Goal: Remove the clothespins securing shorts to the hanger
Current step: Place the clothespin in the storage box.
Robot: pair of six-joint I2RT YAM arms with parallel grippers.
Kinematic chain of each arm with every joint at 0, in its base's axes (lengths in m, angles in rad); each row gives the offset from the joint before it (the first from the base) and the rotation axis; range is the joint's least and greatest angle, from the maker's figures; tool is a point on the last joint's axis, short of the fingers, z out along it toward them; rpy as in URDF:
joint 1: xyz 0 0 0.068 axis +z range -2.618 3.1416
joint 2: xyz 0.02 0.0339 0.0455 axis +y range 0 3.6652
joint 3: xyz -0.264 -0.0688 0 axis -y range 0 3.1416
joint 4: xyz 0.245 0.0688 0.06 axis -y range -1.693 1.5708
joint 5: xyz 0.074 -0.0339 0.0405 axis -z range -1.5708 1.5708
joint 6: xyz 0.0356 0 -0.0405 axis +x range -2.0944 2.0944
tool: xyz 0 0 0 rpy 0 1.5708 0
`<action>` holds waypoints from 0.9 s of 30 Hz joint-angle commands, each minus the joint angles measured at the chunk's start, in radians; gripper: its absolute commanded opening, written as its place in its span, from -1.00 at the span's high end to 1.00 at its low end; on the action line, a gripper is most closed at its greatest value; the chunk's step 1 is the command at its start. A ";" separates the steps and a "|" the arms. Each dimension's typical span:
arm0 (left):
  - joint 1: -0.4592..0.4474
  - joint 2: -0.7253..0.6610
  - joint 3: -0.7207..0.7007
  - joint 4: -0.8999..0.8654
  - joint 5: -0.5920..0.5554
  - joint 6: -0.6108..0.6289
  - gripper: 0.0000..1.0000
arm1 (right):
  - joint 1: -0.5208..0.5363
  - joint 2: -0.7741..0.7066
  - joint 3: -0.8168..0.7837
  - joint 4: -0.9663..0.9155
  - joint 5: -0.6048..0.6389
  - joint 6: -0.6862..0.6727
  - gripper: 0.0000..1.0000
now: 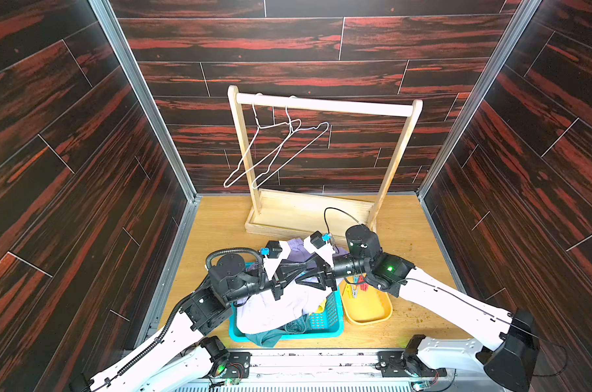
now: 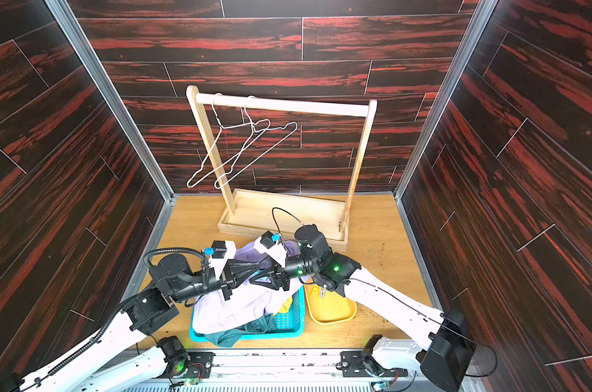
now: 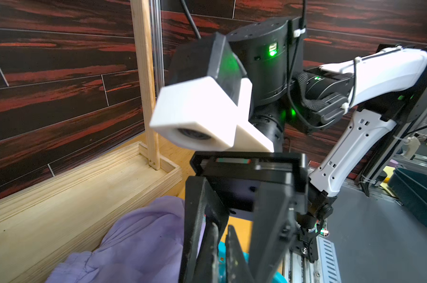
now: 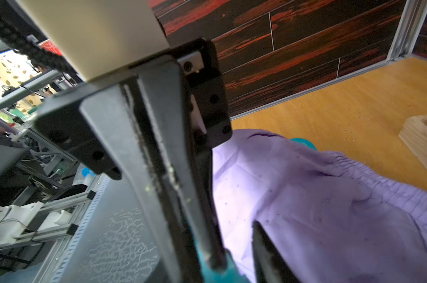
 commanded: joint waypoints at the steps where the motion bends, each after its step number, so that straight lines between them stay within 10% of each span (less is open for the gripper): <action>1: -0.002 -0.008 -0.007 0.030 -0.020 -0.008 1.00 | 0.006 0.002 0.023 0.015 -0.030 0.009 0.32; 5: -0.001 -0.005 -0.006 0.033 -0.025 -0.010 0.83 | 0.005 0.002 0.021 0.020 -0.040 0.014 0.34; 14: -0.001 -0.007 -0.015 0.042 -0.056 -0.016 -0.74 | 0.005 -0.002 0.016 0.026 -0.039 0.021 0.62; 27: -0.002 -0.114 -0.034 -0.069 -0.179 0.019 -0.98 | 0.002 -0.074 -0.045 -0.044 0.337 0.024 0.63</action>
